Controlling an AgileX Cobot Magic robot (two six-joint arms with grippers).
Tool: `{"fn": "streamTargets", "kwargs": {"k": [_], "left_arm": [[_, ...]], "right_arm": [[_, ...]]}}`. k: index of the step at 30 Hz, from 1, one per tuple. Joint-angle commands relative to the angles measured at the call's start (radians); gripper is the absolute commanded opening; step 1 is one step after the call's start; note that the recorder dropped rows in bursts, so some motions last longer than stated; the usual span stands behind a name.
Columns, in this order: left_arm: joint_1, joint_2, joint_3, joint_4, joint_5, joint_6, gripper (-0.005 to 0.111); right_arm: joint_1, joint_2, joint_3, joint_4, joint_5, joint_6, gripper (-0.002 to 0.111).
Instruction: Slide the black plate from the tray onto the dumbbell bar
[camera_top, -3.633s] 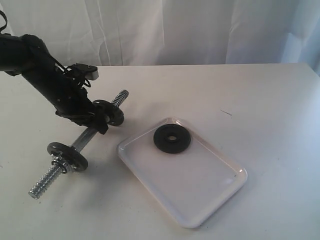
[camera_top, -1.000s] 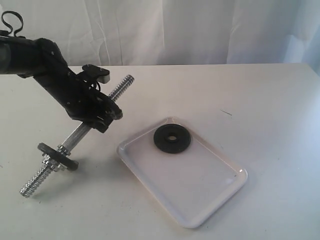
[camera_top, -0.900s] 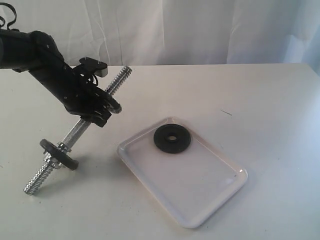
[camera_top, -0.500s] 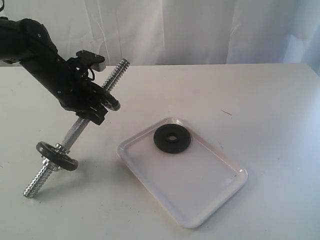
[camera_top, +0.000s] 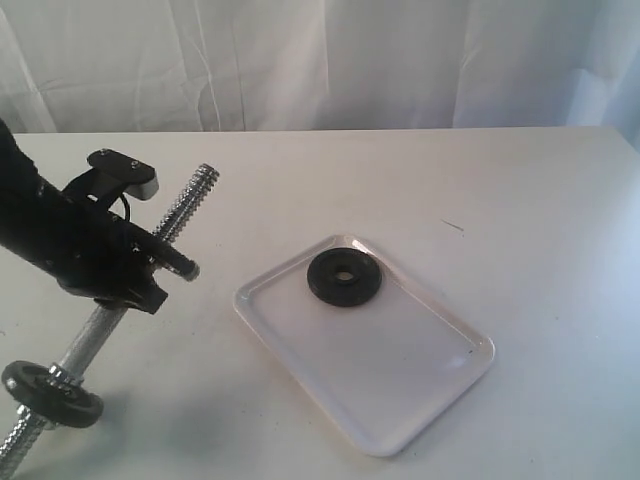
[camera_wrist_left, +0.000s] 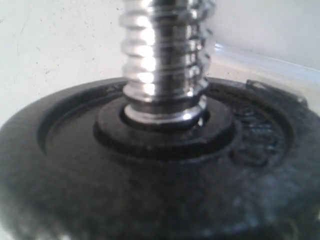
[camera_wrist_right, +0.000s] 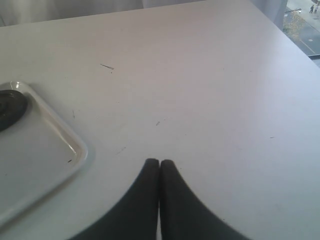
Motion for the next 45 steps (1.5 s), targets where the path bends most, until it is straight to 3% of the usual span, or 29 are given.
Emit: {"fn": "streamTargets", "kwargs": {"k": [1,40,45], "left_arm": [[-0.002,-0.1,0.049,-0.069,-0.077,-0.01,0.0],[-0.002,-0.148,0.086,-0.075,-0.137,-0.003,0.0],[-0.002,-0.148,0.086,-0.077,-0.142,-0.003,0.0]], "right_arm": [[-0.005,-0.002,0.005,-0.002,-0.012,0.004,0.0],[-0.005,-0.002,0.005,0.0,-0.012,0.004,0.0],[-0.005,-0.002,0.005,0.1,-0.129,0.055,0.0]]}}
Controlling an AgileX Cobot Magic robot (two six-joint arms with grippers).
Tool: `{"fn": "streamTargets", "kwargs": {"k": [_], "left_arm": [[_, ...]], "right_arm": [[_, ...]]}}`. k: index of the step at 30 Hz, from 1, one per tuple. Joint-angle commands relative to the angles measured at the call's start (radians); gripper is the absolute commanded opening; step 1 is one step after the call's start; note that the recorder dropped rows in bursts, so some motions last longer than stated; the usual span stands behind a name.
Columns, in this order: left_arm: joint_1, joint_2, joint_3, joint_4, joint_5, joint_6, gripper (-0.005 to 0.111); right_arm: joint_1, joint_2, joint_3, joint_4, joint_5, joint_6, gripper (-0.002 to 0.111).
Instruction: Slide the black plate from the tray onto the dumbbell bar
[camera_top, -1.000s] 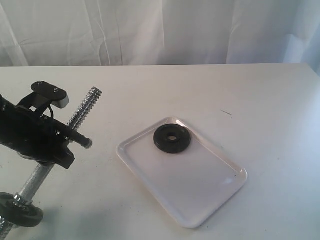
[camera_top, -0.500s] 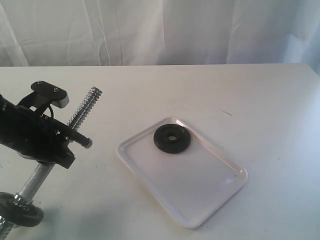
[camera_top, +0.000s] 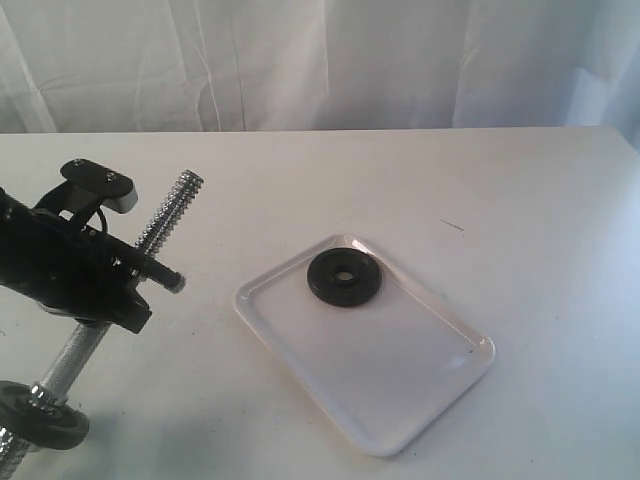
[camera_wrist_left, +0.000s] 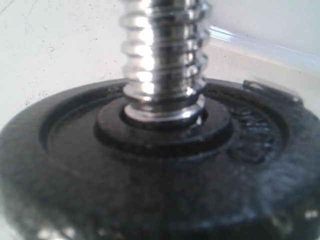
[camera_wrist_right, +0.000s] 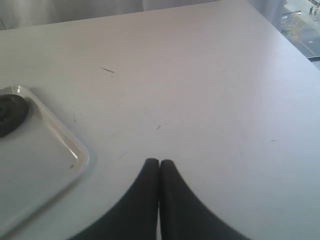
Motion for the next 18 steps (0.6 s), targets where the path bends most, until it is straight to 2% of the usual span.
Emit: {"fn": "streamTargets", "kwargs": {"k": [1,3,5,8,10,18], "left_arm": [[-0.002,-0.051,-0.026,-0.065,-0.079,-0.003,0.0],[-0.002,-0.051,-0.026,-0.065,-0.084,-0.003,0.0],[-0.002,-0.051,-0.026,-0.065,-0.089,-0.003,0.0],[-0.002,-0.051,-0.026,-0.065,-0.092,-0.003,0.0],[-0.002,-0.051,-0.026,-0.065,-0.092,-0.003,0.0],[-0.002,-0.051,-0.026,-0.065,-0.095,-0.003,0.0]], "right_arm": [[-0.005,-0.002,0.005,0.082,-0.164,0.04,0.0],[-0.005,-0.002,0.005,0.085,-0.254,0.052,0.0],[-0.005,-0.002,0.005,0.128,-0.267,0.163,0.0],[-0.005,-0.002,0.005,0.253,-0.17,0.487,0.0],[-0.005,-0.002,0.005,0.285,-0.11,0.601,0.0],[-0.005,-0.002,0.005,0.307,-0.004,0.668,0.0]]}}
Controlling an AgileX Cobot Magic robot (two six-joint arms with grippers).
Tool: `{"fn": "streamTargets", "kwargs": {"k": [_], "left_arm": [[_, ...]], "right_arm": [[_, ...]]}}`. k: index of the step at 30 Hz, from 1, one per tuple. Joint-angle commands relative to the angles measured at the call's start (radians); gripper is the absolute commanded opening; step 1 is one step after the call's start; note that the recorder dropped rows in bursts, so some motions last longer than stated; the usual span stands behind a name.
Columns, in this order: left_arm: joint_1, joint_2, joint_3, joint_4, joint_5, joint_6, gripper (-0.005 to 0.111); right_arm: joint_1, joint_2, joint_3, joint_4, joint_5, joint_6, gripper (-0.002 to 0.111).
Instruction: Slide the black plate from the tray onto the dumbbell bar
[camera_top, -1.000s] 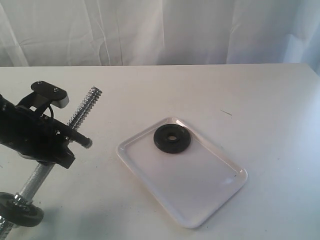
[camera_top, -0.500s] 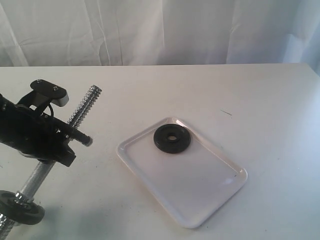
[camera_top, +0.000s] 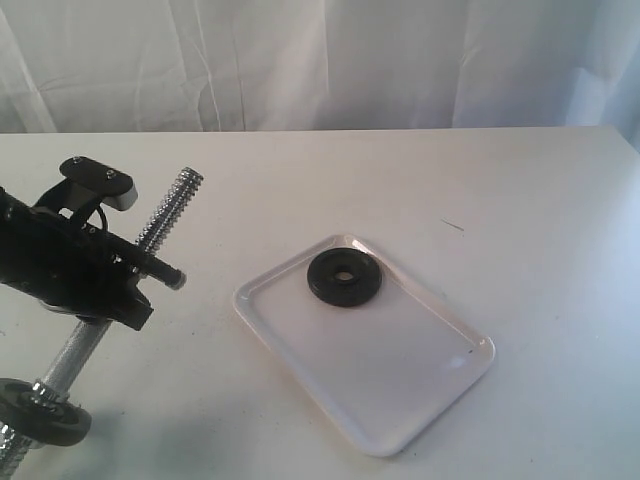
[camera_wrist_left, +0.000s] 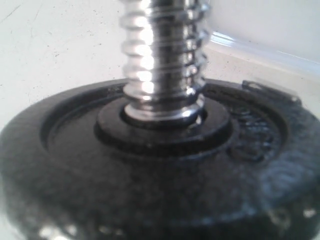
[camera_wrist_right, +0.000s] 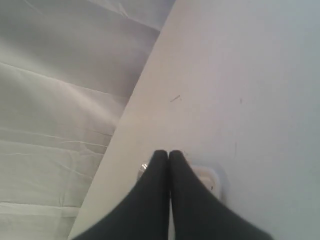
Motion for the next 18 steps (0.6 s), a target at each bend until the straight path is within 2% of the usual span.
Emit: {"fn": "streamTargets", "kwargs": {"k": [1,6,7,9,12,14,16,18], "left_arm": [[-0.002,-0.051,-0.026,-0.061,-0.079,-0.003,0.0],[-0.002,-0.051,-0.026,-0.063,-0.085,-0.003,0.0],[-0.002,-0.051,-0.026,-0.063,-0.089,-0.003,0.0],[-0.002,-0.051,-0.026,-0.063,-0.102,-0.003,0.0],[-0.002,-0.051,-0.026,-0.063,-0.11,-0.003,0.0],[-0.002,-0.051,-0.026,-0.063,-0.12,-0.003,0.0],[-0.002,-0.051,-0.026,-0.063,-0.124,-0.003,0.0],[-0.002,-0.051,-0.026,-0.063,-0.131,-0.003,0.0]], "right_arm": [[-0.005,-0.002,0.002,0.013,0.067,0.053,0.0],[-0.005,-0.002,0.002,0.02,0.076,0.055,0.0],[-0.002,-0.002,0.002,0.032,0.063,0.003,0.0],[0.015,-0.002,-0.029,0.115,0.065,-0.243,0.0],[0.05,0.014,-0.189,0.353,0.154,-0.681,0.0],[0.059,0.064,-0.31,0.452,0.225,-0.89,0.0],[0.059,0.153,-0.442,0.435,0.31,-0.975,0.0],[0.059,0.292,-0.586,0.342,0.404,-0.995,0.0]]}}
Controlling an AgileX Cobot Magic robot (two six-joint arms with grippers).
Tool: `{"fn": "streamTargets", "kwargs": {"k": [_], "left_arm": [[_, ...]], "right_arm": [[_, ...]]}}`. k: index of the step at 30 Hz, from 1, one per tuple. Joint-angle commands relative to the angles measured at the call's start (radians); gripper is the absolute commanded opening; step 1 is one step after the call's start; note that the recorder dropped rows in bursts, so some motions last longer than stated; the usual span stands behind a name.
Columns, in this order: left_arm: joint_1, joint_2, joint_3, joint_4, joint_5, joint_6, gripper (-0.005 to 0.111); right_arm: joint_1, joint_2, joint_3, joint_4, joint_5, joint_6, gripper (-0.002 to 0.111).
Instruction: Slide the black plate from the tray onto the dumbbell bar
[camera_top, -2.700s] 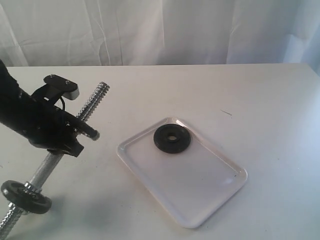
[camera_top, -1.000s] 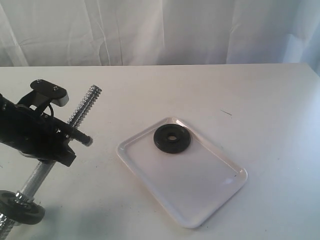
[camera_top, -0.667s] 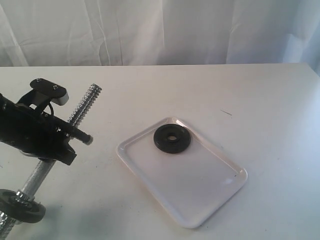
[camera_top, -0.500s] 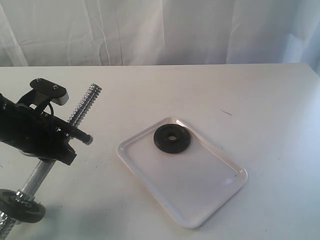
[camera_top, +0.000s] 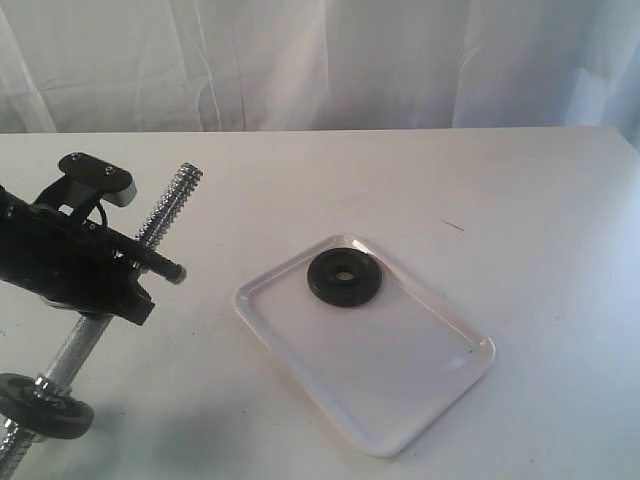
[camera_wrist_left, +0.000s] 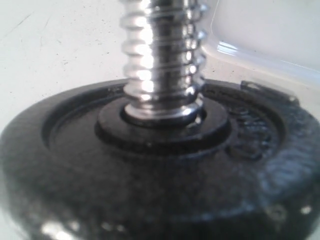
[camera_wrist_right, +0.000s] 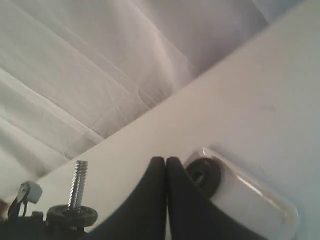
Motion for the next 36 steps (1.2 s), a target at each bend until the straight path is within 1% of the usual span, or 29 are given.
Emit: {"fn": "streamTargets", "kwargs": {"k": [1,4,7,9,12,15,18,21,24,30,33,35,36], "left_arm": [[-0.002,-0.051,-0.028,-0.057,-0.102,-0.003,0.0],[-0.002,-0.051,-0.028,-0.055,-0.108,-0.003,0.0],[-0.002,-0.051,-0.028,-0.055,-0.113,-0.003,0.0],[-0.002,-0.051,-0.028,-0.055,-0.113,-0.003,0.0],[-0.002,-0.051,-0.028,-0.055,-0.113,-0.003,0.0],[-0.002,-0.051,-0.028,-0.055,-0.113,-0.003,0.0],[-0.002,-0.051,-0.028,-0.055,-0.113,-0.003,0.0],[-0.002,-0.051,-0.028,-0.055,-0.111,-0.003,0.0],[-0.002,-0.051,-0.028,-0.055,-0.111,-0.003,0.0],[-0.002,-0.051,-0.028,-0.055,-0.111,-0.003,0.0],[-0.002,-0.051,-0.028,-0.055,-0.107,-0.003,0.0],[-0.002,-0.051,-0.028,-0.055,-0.105,-0.003,0.0],[-0.002,-0.051,-0.028,-0.055,-0.105,-0.003,0.0]], "right_arm": [[0.004,0.27,-0.301,-0.114,0.197,-0.17,0.0],[0.004,0.509,-0.493,-0.244,0.287,-0.158,0.0],[0.004,0.727,-0.659,-0.286,0.354,-0.158,0.0],[0.023,0.849,-0.762,-0.311,0.388,-0.158,0.0],[0.068,1.018,-0.915,-0.406,0.379,-0.158,0.0],[0.113,1.141,-1.034,-0.505,0.307,-0.131,0.0],[0.136,1.218,-1.106,-0.559,0.238,-0.088,0.0],[0.163,1.28,-1.143,-0.605,0.226,-0.092,0.0],[0.201,1.346,-1.148,-0.615,0.235,-0.176,0.0],[0.294,1.517,-1.22,-0.624,0.375,-0.186,0.0],[0.333,1.598,-1.269,-0.629,0.397,-0.19,0.0],[0.359,1.634,-1.306,-0.634,0.439,-0.238,0.004],[0.372,1.649,-1.324,-0.634,0.473,-0.275,0.009]]}}
